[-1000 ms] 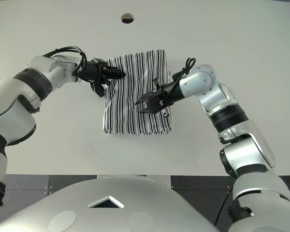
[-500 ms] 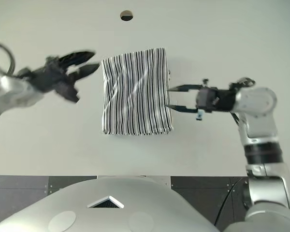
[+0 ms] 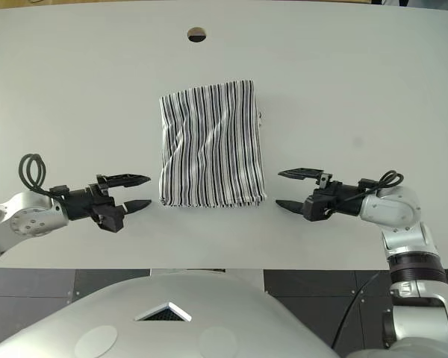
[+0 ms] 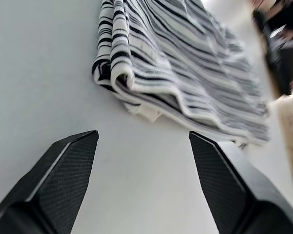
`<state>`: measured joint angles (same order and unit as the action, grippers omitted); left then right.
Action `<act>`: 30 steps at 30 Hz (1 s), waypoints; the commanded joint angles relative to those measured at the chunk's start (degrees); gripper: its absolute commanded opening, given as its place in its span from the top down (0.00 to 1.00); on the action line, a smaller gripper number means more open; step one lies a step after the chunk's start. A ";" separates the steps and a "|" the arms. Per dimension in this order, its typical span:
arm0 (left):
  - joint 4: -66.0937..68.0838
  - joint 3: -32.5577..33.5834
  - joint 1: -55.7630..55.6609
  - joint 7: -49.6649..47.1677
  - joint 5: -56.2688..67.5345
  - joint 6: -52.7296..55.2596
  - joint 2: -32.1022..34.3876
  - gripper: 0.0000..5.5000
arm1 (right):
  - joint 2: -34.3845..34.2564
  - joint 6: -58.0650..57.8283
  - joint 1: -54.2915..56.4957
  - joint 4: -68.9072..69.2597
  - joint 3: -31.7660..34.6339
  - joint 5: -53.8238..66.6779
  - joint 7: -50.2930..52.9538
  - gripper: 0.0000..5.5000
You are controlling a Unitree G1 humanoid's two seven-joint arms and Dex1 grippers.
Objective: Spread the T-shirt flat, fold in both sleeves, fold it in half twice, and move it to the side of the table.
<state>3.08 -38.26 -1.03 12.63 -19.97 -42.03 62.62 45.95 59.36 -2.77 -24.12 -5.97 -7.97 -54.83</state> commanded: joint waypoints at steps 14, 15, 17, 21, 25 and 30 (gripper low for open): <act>5.44 5.93 0.20 6.69 -7.94 -0.26 -12.90 0.42 | -0.09 1.71 2.17 -3.65 -14.04 -11.26 9.05 0.41; 5.65 6.09 0.08 6.72 -8.23 -0.51 -13.47 0.42 | -0.12 1.63 2.42 -3.68 -14.46 -11.45 9.37 0.44; 6.21 5.78 -0.08 7.17 -9.17 -1.48 -14.77 0.42 | -0.16 1.43 2.89 -3.58 -15.34 -11.66 9.79 0.52; 6.45 4.94 0.33 8.80 -9.98 -3.57 -15.97 0.49 | -0.43 0.90 4.11 -3.79 -17.03 -12.67 10.84 0.68; 6.47 4.64 0.93 10.51 -9.78 -4.72 -16.35 0.60 | -0.75 0.31 5.49 -4.18 -17.97 -13.60 12.39 0.80; 7.52 6.03 1.03 11.09 -10.14 -5.06 -16.22 0.75 | -0.55 -0.23 6.25 -4.30 -19.15 -13.48 13.34 0.98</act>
<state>8.23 -31.52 -1.39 21.52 -27.27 -48.27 45.90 45.22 62.58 4.58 -26.39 -22.96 -17.08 -39.81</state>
